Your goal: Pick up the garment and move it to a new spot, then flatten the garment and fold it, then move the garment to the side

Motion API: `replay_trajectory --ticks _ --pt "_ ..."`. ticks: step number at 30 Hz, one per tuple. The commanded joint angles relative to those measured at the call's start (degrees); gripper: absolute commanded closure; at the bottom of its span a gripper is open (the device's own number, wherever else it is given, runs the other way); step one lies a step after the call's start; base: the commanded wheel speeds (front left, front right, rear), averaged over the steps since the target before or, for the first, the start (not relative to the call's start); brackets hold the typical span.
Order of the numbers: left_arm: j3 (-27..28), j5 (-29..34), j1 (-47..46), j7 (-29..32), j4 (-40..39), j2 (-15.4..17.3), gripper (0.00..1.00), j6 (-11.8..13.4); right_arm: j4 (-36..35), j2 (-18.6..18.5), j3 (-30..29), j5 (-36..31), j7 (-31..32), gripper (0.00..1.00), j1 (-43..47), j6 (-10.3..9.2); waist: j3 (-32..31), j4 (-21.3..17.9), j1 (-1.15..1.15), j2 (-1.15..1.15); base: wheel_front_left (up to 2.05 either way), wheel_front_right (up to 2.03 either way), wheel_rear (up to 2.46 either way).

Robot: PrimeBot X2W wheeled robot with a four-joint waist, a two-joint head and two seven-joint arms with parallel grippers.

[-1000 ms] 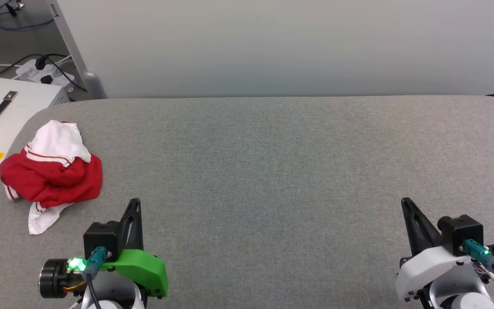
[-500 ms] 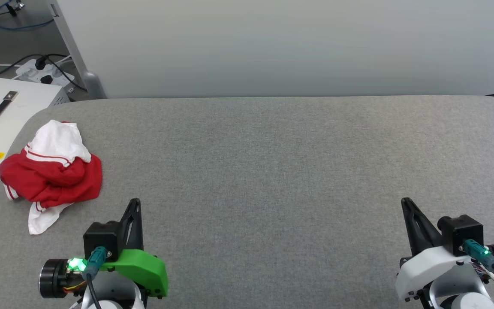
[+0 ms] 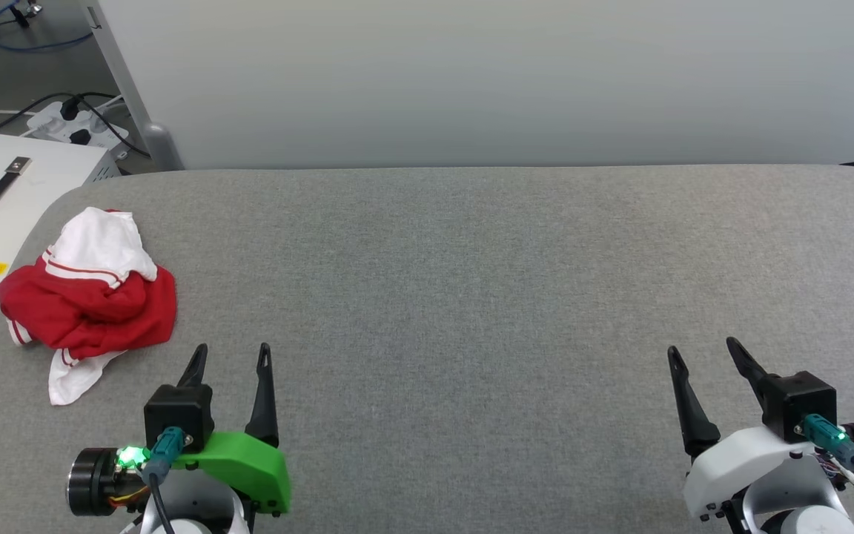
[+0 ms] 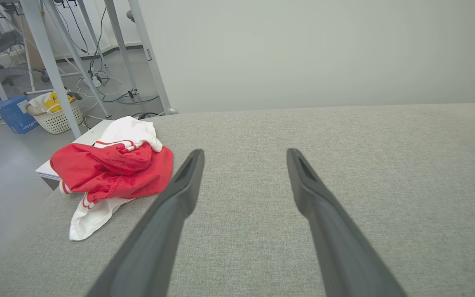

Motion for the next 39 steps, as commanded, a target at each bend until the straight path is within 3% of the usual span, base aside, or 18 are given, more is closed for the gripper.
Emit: replay_trajectory --ticks 1,39 --pt "0.0 -0.2 -0.1 -0.5 -0.1 0.0 0.0 0.3 -0.1 0.0 -0.1 0.3 -0.5 0.0 -0.1 0.0 0.0 0.0 0.0 0.0 0.0 0.0 0.0" --pt "-0.7 -2.9 -0.8 -5.0 -1.1 -0.1 0.0 1.5 -2.7 0.0 -1.3 6.5 -4.9 0.0 0.2 -0.02 0.8 0.1 0.0 0.0 0.0 0.0 0.0"
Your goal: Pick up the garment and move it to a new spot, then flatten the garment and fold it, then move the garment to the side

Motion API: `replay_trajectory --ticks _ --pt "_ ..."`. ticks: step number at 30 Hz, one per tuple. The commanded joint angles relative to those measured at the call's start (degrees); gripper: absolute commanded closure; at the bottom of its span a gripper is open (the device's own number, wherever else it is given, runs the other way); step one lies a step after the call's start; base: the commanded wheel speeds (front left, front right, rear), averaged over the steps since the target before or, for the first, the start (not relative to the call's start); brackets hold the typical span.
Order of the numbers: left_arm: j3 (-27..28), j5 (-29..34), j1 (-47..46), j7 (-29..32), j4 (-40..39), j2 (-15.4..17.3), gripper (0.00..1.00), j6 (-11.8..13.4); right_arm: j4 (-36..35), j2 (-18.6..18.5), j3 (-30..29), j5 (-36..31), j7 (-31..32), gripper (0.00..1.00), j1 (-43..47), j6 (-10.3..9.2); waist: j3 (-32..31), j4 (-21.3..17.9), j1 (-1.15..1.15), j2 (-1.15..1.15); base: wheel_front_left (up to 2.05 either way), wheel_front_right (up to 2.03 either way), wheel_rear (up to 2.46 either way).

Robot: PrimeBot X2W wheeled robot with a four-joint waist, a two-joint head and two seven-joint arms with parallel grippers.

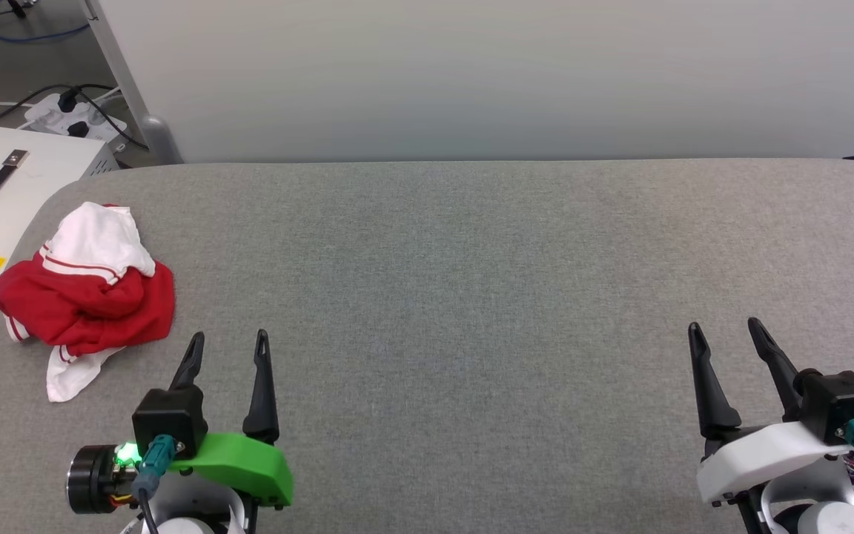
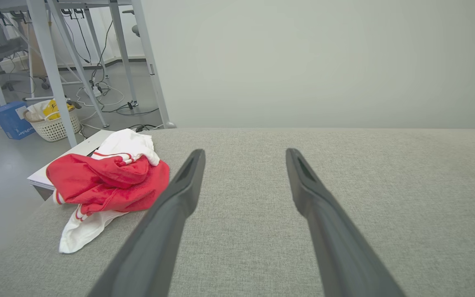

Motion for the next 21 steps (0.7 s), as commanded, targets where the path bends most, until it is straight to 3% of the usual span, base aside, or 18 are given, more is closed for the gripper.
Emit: replay_trajectory --ticks 1,21 --pt "-0.1 -0.5 -0.8 -0.6 -0.3 -0.1 0.0 0.4 -0.6 0.0 -0.2 0.9 -0.8 0.0 0.2 -0.02 0.0 0.0 0.0 0.0 0.0 0.0 0.0" --pt "-0.9 -1.0 -0.9 -3.0 0.0 -0.2 0.0 0.6 -0.4 -0.1 -0.3 2.0 -3.1 0.0 0.7 -0.03 0.1 0.1 0.0 0.0 0.0 0.0 0.0"
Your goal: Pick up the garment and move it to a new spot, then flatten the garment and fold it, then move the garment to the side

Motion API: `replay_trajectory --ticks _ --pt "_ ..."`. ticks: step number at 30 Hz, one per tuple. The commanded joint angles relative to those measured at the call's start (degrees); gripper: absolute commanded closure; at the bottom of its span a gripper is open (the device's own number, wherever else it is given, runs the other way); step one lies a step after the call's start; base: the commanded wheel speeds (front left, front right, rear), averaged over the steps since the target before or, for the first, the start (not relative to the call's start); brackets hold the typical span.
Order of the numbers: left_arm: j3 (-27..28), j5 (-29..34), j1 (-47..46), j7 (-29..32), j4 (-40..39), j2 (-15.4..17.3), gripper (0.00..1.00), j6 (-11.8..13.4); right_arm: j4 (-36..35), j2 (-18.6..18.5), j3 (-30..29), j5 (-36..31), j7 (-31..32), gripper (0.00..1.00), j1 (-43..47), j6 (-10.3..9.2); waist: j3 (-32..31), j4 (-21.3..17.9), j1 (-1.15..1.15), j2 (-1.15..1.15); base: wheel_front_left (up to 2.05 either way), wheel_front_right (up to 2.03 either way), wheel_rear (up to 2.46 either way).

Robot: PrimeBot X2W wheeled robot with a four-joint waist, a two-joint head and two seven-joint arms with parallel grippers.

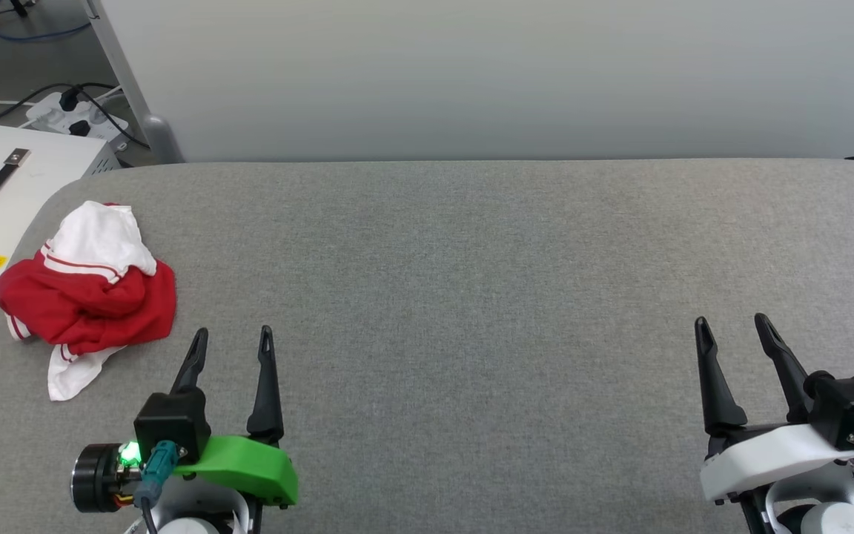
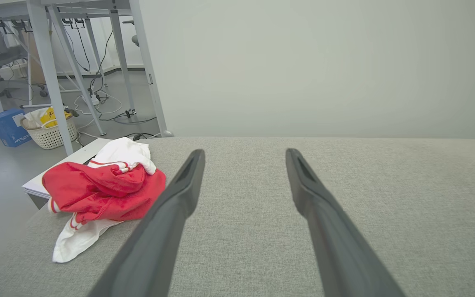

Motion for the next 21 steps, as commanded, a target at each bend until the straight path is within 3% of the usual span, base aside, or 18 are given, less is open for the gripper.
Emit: replay_trajectory --ticks 1,21 --pt "-0.1 -0.4 -0.9 -0.5 0.0 -0.2 0.0 0.4 -0.2 -0.1 0.0 0.3 -0.8 0.0 0.6 -0.03 0.0 0.0 0.0 0.0 0.0 0.0 0.0" --pt "-1.1 -1.3 -0.8 -2.9 0.1 -0.2 0.0 0.5 0.5 -0.1 -0.7 1.2 -3.1 0.0 1.0 -0.04 0.2 0.1 0.0 0.0 0.0 0.0 0.0"
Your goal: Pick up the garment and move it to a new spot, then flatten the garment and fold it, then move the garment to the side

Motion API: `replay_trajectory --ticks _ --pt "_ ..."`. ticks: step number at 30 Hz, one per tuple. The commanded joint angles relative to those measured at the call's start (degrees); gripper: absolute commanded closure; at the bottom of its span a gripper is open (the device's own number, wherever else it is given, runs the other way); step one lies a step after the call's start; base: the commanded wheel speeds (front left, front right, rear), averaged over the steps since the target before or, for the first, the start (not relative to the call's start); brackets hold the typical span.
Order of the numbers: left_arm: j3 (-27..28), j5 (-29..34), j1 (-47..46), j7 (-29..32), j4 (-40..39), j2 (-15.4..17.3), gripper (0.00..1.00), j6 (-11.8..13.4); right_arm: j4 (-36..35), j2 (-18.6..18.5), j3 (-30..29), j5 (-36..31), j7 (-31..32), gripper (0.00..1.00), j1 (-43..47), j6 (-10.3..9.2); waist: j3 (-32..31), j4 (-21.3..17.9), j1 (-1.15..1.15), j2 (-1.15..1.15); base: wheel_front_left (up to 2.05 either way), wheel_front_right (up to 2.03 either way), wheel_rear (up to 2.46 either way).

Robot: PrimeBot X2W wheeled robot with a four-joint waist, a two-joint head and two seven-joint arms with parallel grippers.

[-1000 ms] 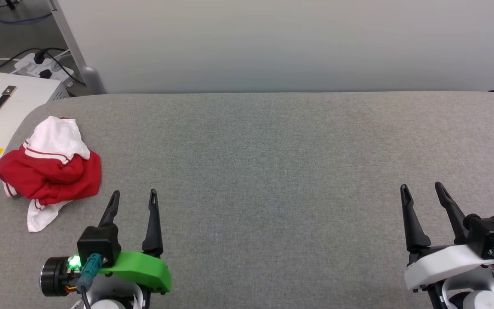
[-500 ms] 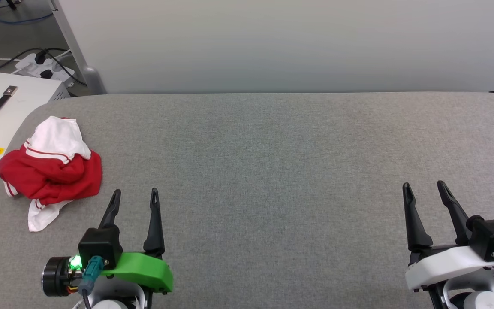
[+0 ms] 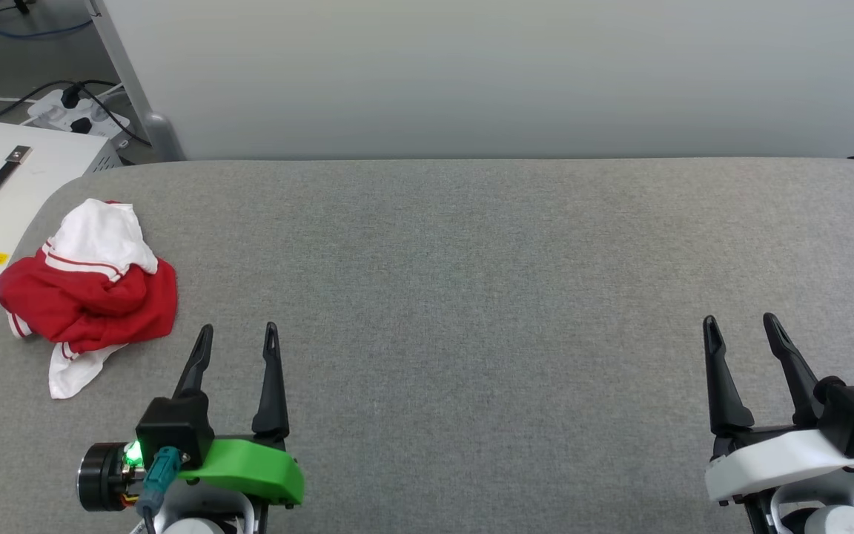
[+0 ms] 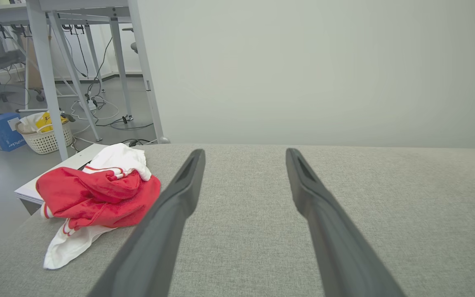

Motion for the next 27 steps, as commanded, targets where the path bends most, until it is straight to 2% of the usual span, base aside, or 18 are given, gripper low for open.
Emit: replay_trajectory --ticks 1,27 --pt "-0.1 -0.3 -0.8 -0.5 0.1 -0.2 0.0 0.3 0.2 -0.1 -0.2 0.4 -0.7 0.0 0.7 -0.04 0.0 0.0 0.0 0.0 0.0 0.0 0.0" --pt "-1.0 0.1 -0.9 -3.6 1.3 -0.3 0.0 1.4 2.3 -0.1 -0.3 -1.1 -3.7 0.0 1.2 -0.05 0.8 0.0 0.0 0.0 0.0 0.0 0.0"
